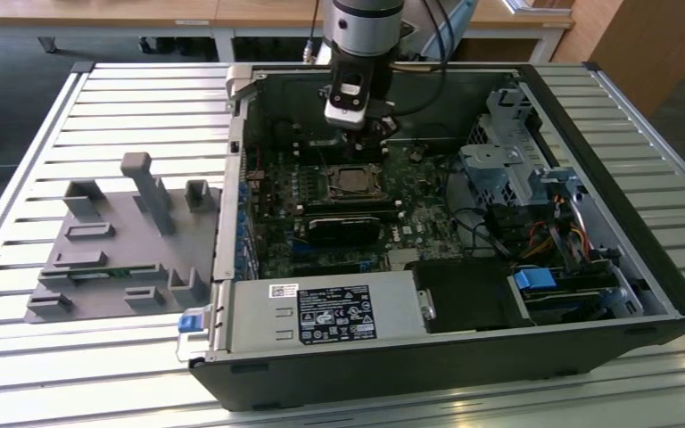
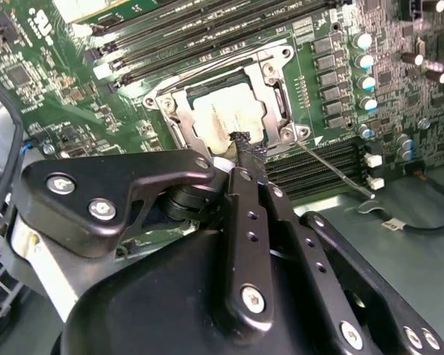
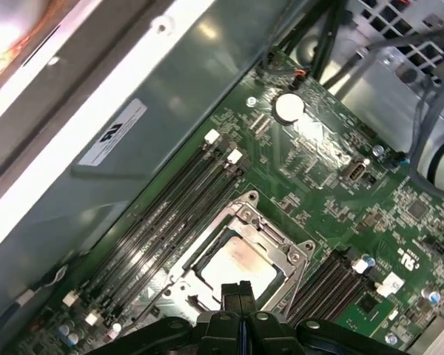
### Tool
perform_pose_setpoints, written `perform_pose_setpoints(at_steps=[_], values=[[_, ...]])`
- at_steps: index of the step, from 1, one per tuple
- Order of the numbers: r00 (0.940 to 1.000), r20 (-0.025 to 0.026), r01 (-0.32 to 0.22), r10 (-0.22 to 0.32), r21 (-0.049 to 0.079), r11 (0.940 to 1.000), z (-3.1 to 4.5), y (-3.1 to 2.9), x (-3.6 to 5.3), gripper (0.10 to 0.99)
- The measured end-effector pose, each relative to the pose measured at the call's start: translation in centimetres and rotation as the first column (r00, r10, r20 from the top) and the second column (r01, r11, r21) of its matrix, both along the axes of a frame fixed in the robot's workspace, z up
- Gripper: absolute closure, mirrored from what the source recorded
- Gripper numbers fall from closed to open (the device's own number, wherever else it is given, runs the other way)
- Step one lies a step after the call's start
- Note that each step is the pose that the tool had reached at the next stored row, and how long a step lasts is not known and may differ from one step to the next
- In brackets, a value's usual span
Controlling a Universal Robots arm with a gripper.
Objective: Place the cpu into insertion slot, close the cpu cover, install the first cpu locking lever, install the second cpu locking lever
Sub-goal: 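Install the first cpu locking lever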
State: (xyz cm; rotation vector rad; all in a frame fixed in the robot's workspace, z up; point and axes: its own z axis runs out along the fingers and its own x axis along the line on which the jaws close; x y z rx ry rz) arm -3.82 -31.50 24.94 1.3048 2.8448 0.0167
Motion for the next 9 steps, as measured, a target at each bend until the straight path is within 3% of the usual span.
perform_pose_setpoints(at_steps=[9], values=[[0.9928, -0.0001, -0.12, 0.12, 0.0, 0.9928, 0.0, 0.0, 0.0, 0.98]])
